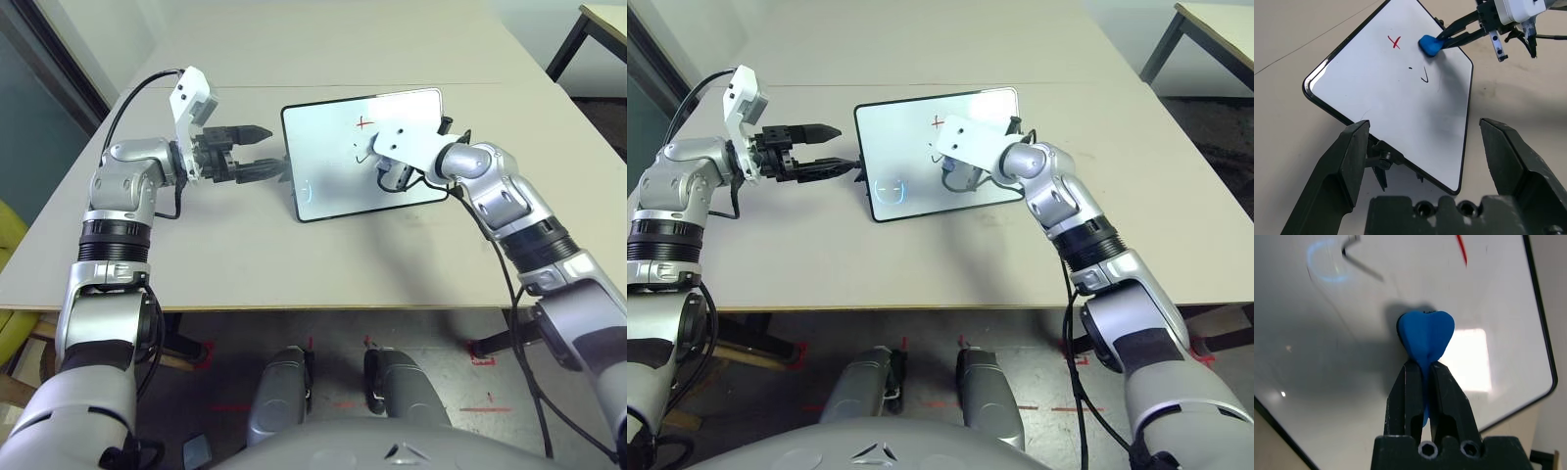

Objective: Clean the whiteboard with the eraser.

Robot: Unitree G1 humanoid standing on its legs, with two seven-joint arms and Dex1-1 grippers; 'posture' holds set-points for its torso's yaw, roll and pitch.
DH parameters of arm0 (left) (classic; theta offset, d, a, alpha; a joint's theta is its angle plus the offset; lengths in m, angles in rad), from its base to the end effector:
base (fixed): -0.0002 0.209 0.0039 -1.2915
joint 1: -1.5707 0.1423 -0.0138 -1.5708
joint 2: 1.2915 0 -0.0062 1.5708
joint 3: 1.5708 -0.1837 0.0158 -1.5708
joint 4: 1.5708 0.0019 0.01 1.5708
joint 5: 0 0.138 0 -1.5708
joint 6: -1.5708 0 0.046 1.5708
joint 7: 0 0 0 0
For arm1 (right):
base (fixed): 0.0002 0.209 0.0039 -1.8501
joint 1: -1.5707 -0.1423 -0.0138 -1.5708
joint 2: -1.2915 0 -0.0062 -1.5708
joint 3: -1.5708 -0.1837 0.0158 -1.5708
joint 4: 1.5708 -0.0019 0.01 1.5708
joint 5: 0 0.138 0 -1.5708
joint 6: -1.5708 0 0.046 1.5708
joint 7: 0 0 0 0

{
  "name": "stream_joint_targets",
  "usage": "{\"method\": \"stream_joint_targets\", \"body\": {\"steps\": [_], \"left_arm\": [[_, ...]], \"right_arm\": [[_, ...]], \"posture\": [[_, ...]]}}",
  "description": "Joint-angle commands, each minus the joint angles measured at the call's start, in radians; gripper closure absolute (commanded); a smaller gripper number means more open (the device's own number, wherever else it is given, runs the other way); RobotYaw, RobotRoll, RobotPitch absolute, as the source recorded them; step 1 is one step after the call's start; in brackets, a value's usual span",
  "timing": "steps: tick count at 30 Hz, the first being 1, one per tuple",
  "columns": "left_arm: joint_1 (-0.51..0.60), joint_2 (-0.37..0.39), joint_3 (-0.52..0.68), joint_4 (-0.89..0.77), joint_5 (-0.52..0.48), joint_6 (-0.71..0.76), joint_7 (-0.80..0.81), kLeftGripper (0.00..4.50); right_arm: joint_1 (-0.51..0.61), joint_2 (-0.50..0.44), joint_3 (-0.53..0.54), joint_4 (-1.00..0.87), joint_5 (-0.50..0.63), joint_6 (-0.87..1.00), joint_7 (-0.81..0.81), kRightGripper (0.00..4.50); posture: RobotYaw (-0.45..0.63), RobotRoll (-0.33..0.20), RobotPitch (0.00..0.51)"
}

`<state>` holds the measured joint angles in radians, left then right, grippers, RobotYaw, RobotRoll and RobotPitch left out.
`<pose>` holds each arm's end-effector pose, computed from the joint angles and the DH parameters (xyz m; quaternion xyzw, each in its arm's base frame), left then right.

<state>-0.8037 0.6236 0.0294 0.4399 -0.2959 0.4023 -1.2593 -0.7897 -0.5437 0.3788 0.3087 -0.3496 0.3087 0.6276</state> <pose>0.3214 0.2565 0.2061 0.0924 0.0586 -0.5196 0.8474 0.3236 -0.1721 0.1800 -0.4991 0.0787 0.2737 0.8184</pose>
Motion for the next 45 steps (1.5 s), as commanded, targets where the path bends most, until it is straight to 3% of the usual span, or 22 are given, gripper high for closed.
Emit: {"method": "stream_joint_targets", "body": {"steps": [1, 7, 29, 45], "left_arm": [[-0.002, 0.004, -0.002, -0.003, -0.014, -0.001, -0.009, 0.0], [-0.006, 0.002, -0.004, 0.0, -0.013, -0.002, -0.009, 0.0], [-0.007, 0.012, 0.002, 0.0, -0.012, -0.003, -0.004, 0.0], [0.011, 0.032, 0.0, -0.011, -0.007, -0.006, -0.001, 0.0]], "right_arm": [[0.037, -0.022, 0.006, 0.035, -0.027, 0.012, 0.021, 4.5], [0.022, -0.009, 0.007, 0.036, -0.035, 0.002, 0.025, 4.5], [-0.085, 0.173, 0.03, 0.047, -0.071, -0.008, 0.035, 4.5], [-0.084, 0.261, 0.085, 0.006, -0.084, -0.004, 0.056, 4.5]], "posture": [[0.15, 0.0, 0.12], [0.15, 0.0, 0.119], [0.16, 0.0, 0.11], [0.18, 0.0, 0.109]]}}
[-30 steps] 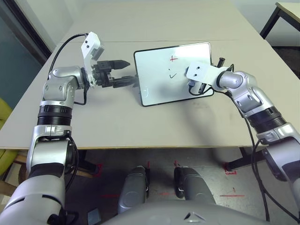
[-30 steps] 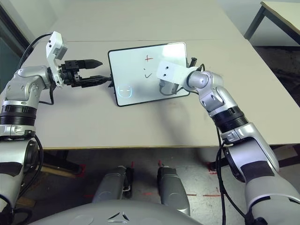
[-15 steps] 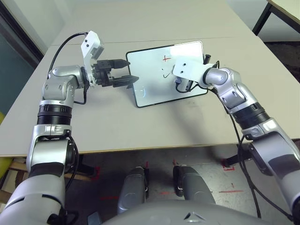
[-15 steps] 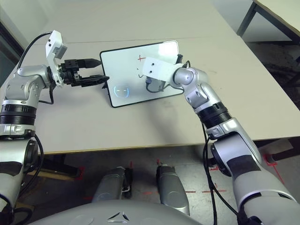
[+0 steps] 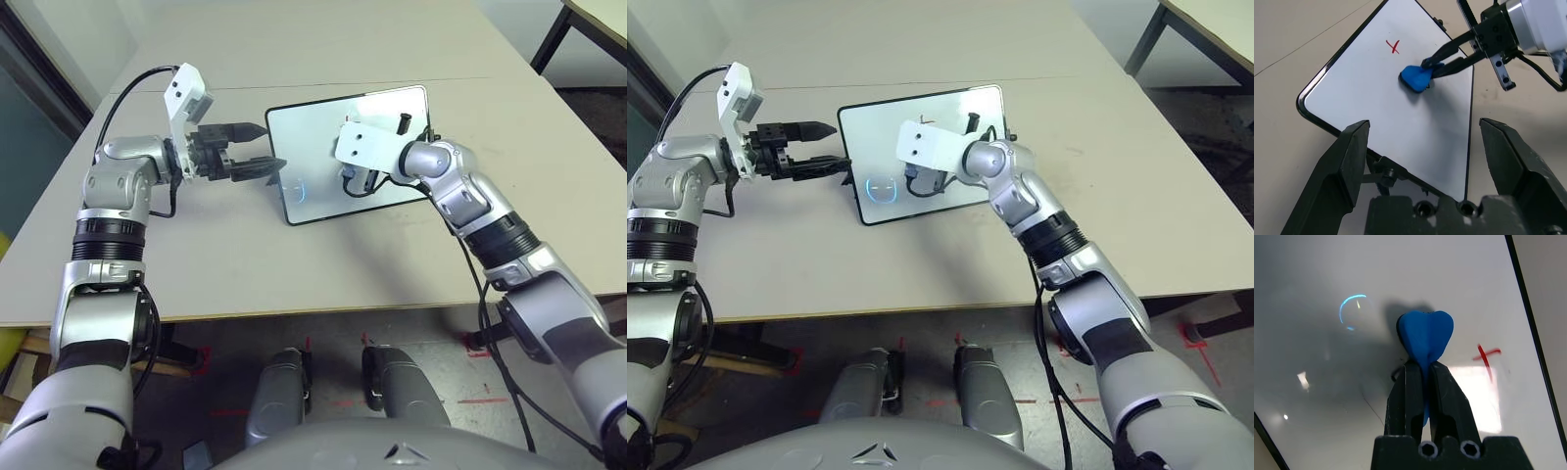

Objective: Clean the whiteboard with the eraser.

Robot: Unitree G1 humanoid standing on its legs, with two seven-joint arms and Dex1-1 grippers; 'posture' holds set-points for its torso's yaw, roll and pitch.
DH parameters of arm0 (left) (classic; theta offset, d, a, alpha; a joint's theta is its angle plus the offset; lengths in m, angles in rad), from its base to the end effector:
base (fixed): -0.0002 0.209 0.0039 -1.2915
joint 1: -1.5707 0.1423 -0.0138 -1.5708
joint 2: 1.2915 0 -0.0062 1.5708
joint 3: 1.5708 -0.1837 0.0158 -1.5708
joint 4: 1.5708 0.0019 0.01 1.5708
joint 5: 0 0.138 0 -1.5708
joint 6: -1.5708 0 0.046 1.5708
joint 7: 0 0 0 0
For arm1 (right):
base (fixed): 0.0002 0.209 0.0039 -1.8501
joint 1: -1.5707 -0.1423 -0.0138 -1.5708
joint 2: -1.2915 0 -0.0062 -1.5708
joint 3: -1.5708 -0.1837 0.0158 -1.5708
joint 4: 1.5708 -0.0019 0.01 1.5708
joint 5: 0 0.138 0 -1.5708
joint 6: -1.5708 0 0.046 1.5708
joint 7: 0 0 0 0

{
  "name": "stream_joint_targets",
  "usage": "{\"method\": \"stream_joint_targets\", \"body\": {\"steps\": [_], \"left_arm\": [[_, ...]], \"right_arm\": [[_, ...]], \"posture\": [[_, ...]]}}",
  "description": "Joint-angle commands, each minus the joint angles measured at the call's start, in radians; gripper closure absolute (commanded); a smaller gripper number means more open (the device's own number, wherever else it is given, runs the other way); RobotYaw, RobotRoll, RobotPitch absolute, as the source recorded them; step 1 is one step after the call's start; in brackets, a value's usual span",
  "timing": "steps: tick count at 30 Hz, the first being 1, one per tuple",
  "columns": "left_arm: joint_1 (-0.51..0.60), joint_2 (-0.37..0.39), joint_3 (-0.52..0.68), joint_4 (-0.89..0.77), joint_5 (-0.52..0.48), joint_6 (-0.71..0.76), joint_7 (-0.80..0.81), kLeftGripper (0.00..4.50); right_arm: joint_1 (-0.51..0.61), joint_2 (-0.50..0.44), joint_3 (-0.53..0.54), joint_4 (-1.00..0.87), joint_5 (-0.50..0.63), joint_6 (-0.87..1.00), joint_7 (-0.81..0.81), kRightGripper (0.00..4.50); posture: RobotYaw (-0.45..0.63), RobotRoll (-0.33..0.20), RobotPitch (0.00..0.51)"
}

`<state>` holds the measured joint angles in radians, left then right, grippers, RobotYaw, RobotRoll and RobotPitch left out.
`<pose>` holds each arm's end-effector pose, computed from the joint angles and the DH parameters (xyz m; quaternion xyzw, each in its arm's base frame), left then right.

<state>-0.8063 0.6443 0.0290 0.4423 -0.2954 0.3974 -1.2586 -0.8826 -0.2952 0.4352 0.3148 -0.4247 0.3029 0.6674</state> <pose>0.3201 0.2613 0.2097 0.1008 0.0593 -0.5126 0.8506 0.3240 -0.0922 0.1880 -0.4867 0.0054 0.3652 0.7935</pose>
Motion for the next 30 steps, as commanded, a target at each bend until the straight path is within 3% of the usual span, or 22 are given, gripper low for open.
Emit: {"method": "stream_joint_targets", "body": {"steps": [1, 30], "left_arm": [[0.015, 0.012, 0.001, -0.014, -0.008, 0.0, -0.001, 0.0], [-0.001, 0.0, -0.008, 0.001, -0.006, -0.005, -0.006, 0.0]], "right_arm": [[0.009, 0.014, 0.029, 0.002, -0.009, 0.002, 0.015, 4.5], [0.065, -0.179, 0.016, 0.022, -0.036, -0.009, 0.029, 4.5]], "posture": [[0.18, 0.0, 0.109], [0.16, 0.0, 0.115]]}}
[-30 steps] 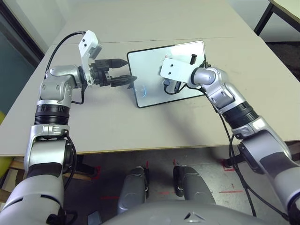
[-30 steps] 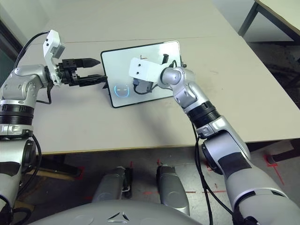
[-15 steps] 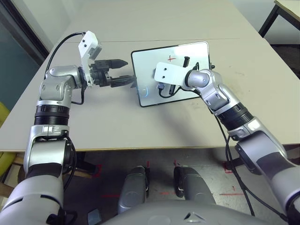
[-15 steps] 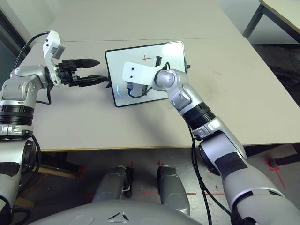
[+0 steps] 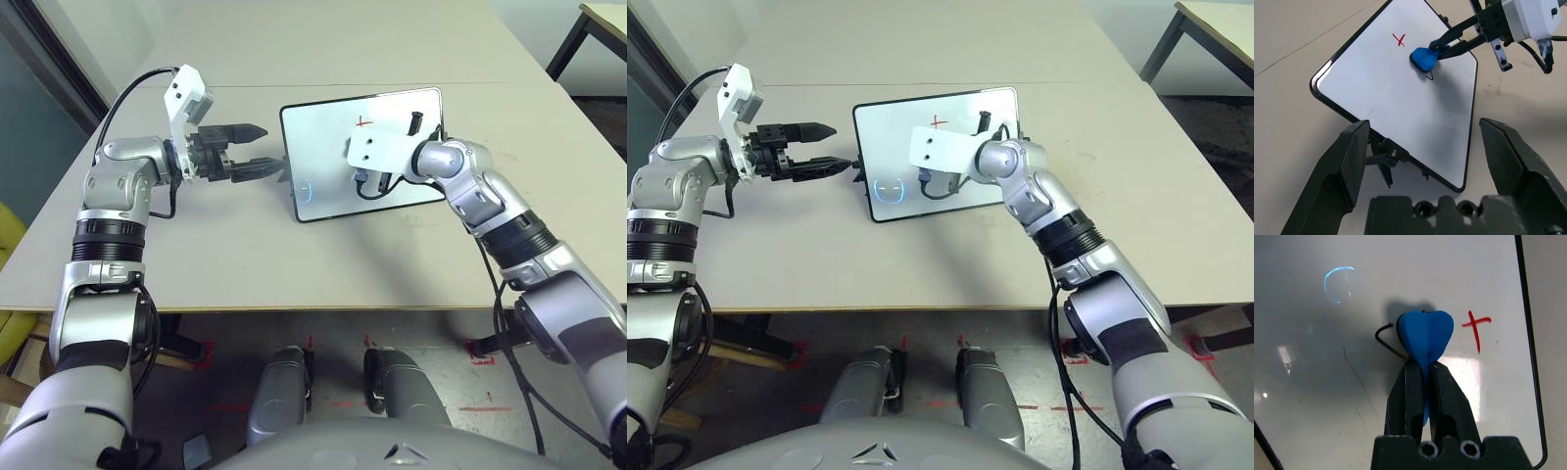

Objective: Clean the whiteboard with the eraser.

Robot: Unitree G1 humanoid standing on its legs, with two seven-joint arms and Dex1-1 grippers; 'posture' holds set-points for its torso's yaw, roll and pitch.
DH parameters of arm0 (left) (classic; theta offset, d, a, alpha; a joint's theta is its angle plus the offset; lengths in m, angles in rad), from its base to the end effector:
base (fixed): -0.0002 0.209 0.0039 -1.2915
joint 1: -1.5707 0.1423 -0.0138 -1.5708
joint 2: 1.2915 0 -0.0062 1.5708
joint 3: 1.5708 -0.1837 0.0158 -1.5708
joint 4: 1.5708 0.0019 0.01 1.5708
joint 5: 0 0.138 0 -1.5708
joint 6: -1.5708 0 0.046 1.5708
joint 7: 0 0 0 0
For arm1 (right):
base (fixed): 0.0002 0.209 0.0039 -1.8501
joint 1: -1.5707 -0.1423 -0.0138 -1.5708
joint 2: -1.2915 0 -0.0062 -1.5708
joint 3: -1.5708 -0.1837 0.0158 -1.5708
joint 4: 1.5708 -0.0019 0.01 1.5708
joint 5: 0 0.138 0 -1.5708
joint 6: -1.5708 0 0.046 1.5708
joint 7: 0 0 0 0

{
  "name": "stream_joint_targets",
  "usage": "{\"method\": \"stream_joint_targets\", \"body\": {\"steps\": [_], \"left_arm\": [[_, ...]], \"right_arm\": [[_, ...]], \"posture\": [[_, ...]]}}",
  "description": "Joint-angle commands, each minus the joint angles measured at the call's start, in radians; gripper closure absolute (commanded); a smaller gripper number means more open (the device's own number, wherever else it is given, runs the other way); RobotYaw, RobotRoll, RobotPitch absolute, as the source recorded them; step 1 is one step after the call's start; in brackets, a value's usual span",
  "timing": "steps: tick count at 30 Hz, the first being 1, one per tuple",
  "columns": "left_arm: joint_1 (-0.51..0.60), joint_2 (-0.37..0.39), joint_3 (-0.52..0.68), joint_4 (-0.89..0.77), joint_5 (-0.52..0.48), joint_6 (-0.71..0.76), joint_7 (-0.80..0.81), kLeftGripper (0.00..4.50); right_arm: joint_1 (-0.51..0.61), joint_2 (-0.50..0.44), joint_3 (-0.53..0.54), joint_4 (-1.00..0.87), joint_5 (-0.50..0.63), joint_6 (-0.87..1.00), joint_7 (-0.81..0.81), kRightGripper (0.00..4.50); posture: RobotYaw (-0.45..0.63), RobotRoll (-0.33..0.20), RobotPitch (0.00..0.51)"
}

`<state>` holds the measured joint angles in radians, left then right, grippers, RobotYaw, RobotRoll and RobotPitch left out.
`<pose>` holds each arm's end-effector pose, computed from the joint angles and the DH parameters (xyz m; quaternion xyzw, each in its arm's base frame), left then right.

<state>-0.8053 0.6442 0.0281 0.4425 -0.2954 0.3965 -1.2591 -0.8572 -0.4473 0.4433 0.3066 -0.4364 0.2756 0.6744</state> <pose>0.3201 0.2612 0.2093 0.1009 0.0598 -0.5130 0.8503 0.3261 -0.1314 0.1884 -0.5356 0.0371 0.3237 0.7791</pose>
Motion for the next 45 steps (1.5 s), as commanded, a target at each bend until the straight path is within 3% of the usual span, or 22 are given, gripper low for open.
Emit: {"method": "stream_joint_targets", "body": {"steps": [1, 10, 45], "left_arm": [[-0.002, 0.001, -0.007, 0.001, -0.006, -0.004, -0.006, 0.0], [-0.005, -0.001, -0.008, 0.006, -0.005, -0.008, -0.006, 0.0], [0.003, 0.006, 0.002, -0.002, -0.008, -0.009, 0.001, 0.0]], "right_arm": [[0.043, -0.032, 0.007, 0.028, -0.024, 0.018, 0.024, 4.5], [0.061, -0.067, 0.007, 0.016, -0.032, 0.007, 0.041, 4.5], [0.054, 0.107, 0.056, -0.045, -0.076, 0.004, 0.085, 4.5]], "posture": [[0.16, 0.0, 0.115], [0.16, 0.0, 0.115], [0.18, 0.0, 0.104]]}}
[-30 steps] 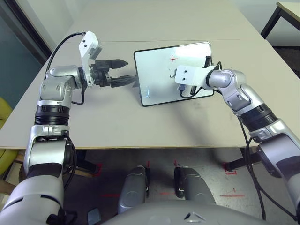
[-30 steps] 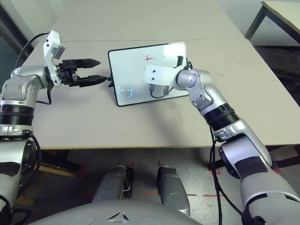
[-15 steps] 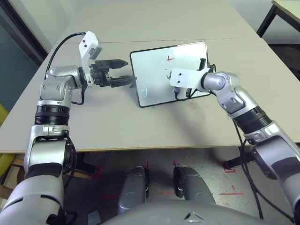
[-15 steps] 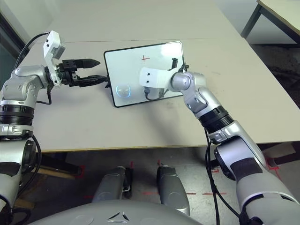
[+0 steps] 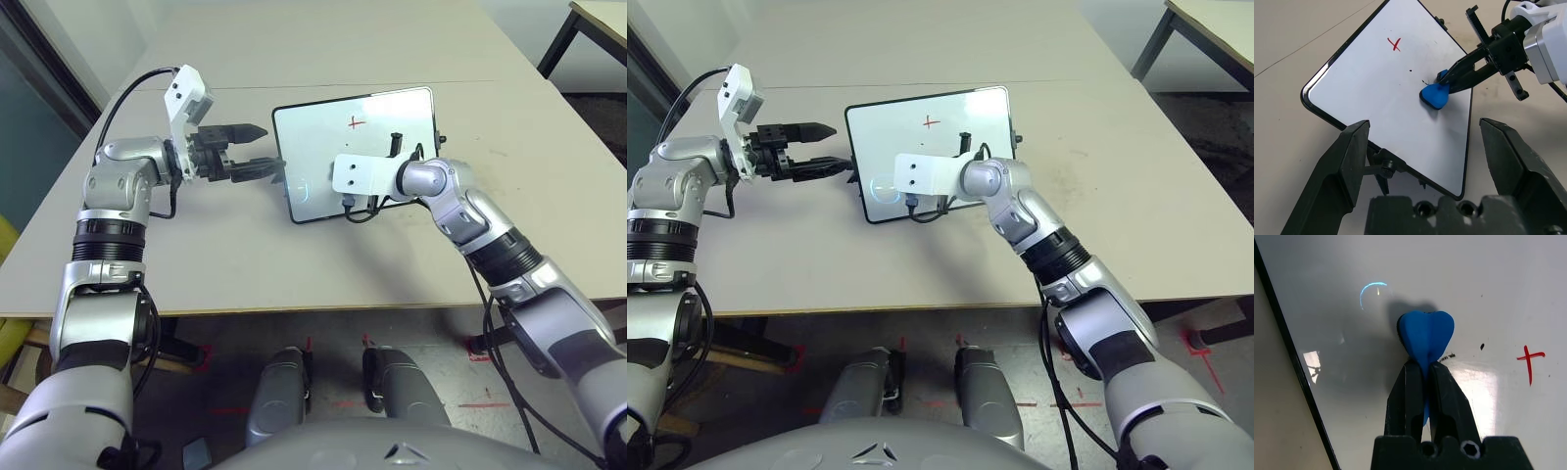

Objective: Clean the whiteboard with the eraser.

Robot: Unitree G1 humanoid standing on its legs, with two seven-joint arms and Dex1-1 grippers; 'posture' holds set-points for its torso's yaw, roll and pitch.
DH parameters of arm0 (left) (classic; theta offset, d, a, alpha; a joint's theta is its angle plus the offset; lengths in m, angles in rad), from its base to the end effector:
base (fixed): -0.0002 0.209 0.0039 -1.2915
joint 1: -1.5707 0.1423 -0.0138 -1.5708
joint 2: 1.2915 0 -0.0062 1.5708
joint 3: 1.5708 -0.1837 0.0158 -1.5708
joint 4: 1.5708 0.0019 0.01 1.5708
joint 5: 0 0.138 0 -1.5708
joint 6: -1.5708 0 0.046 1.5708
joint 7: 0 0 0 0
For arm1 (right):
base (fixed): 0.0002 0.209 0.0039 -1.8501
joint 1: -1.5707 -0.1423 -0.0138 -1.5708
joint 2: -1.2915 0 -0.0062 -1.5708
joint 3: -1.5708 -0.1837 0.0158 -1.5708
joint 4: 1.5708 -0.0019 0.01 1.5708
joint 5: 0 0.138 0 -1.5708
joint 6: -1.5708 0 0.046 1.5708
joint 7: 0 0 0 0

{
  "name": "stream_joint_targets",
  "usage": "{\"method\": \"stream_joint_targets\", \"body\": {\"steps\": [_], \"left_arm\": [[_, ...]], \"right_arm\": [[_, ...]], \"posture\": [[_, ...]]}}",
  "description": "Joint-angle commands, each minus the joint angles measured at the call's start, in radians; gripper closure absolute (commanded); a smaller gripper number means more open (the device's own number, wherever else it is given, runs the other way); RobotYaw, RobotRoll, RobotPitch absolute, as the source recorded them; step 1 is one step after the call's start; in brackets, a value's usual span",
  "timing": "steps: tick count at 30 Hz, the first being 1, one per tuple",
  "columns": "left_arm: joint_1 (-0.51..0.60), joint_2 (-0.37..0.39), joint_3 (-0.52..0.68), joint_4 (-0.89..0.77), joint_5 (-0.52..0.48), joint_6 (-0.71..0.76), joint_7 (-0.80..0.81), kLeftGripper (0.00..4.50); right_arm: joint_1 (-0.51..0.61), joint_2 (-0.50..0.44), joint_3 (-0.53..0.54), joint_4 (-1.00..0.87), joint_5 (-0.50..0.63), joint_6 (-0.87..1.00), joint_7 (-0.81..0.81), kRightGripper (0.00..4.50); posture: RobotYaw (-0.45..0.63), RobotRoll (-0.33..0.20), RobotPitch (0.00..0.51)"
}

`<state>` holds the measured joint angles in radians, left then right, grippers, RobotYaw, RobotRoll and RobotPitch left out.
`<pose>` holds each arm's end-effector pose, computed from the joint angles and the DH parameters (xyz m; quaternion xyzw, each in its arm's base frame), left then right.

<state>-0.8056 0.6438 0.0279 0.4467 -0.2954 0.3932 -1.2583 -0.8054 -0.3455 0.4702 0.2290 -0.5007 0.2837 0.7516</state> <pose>0.3203 0.2615 0.2088 0.1005 0.0597 -0.5124 0.8508 0.3130 -0.0996 0.1761 -0.5319 0.0266 0.3883 0.7520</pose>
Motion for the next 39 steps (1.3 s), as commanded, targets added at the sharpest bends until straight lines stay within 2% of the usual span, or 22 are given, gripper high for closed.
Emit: {"method": "stream_joint_targets", "body": {"steps": [1, 22, 30, 39], "left_arm": [[0.004, 0.007, 0.002, -0.006, -0.008, -0.005, 0.001, 0.0], [-0.005, 0.003, -0.001, 0.003, -0.007, -0.01, -0.002, 0.0], [-0.006, 0.002, -0.002, 0.005, -0.006, -0.01, -0.002, 0.0], [-0.009, 0.003, -0.001, 0.007, -0.006, -0.009, -0.001, 0.0]], "right_arm": [[0.0, 0.003, 0.026, 0.039, -0.013, -0.004, 0.005, 4.5], [-0.03, -0.139, -0.052, 0.139, 0.006, -0.041, -0.023, 4.5], [-0.059, -0.147, -0.068, 0.184, 0.005, -0.047, -0.037, 4.5], [-0.107, -0.096, -0.058, 0.196, 0.016, -0.05, -0.046, 4.5]], "posture": [[0.18, 0.0, 0.104], [0.17, 0.0, 0.106], [0.17, 0.0, 0.106], [0.16, 0.0, 0.112]]}}
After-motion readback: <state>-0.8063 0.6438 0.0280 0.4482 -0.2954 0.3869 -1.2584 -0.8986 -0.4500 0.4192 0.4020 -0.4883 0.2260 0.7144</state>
